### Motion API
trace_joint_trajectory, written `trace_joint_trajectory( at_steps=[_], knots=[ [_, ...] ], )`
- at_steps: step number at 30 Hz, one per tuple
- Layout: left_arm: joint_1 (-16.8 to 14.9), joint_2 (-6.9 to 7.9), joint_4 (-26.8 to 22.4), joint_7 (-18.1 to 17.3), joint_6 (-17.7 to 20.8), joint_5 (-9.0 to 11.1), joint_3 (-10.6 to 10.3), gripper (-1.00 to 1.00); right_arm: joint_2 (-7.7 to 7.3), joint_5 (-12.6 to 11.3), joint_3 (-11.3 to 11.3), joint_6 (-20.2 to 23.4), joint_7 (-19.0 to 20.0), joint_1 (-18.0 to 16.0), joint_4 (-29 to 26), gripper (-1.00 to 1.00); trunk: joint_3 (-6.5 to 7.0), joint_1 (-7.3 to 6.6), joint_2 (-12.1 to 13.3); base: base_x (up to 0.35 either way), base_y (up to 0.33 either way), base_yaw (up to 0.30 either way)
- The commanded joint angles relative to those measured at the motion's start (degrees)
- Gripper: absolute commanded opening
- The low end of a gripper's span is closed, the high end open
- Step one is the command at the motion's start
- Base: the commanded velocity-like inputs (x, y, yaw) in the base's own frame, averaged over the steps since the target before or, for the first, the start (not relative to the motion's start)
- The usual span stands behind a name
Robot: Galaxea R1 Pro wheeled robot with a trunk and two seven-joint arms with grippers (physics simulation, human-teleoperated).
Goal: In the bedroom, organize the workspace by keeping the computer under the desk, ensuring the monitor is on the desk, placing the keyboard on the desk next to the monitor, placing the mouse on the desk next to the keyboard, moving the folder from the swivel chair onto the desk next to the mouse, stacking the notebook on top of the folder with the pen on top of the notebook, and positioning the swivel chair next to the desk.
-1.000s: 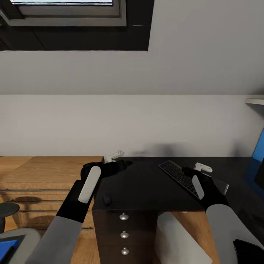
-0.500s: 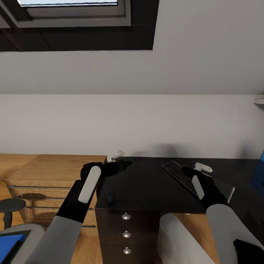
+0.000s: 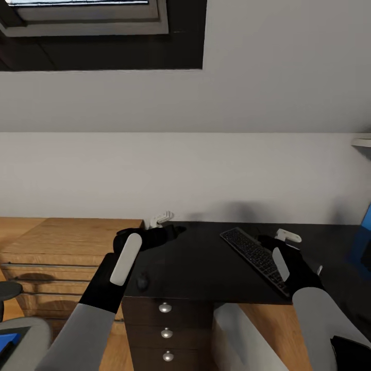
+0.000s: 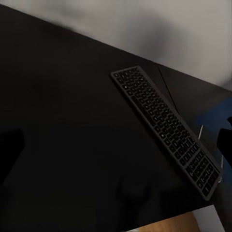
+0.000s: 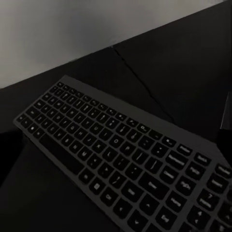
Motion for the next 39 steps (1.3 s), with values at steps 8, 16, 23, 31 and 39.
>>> trace_joint_trajectory(
  at_steps=[8,16,23,31,39],
  knots=[
    [-0.04,-0.03,0.0,0.39,0.17,0.67,-0.02,1.0,-2.61,-0.65,0.28,-7.65,-0.31,-0.14,9.93,1.0,-0.07,0.01,-0.04,0.126,-0.115,0.0],
    [-0.06,-0.01,-0.07,0.33,0.14,0.63,-0.02,1.0,-4.67,-0.7,0.3,-11.7,-0.33,-0.28,15.01,1.0,-0.07,0.01,-0.04,0.077,-0.012,0.0],
    [-0.05,-0.01,-0.08,0.24,0.17,0.85,-0.02,1.0,-6.17,-1.01,0.3,-13.36,-0.31,-0.45,19.82,1.0,-0.07,0.01,-0.04,0.157,0.0,0.0],
    [-0.05,-0.01,-0.19,0.0,0.27,0.97,-0.02,1.0,-6.56,-1.33,0.16,-12.27,-0.38,-0.54,20.26,1.0,-0.07,0.01,-0.04,0.153,0.0,0.0],
    [-0.06,-0.01,-3.03,-0.03,0.77,1.14,0.06,1.0,-7.29,-4.73,0.04,-8.91,-0.41,-0.55,20.12,1.0,-0.07,0.01,-0.04,0.032,0.0,0.0]
  ],
)
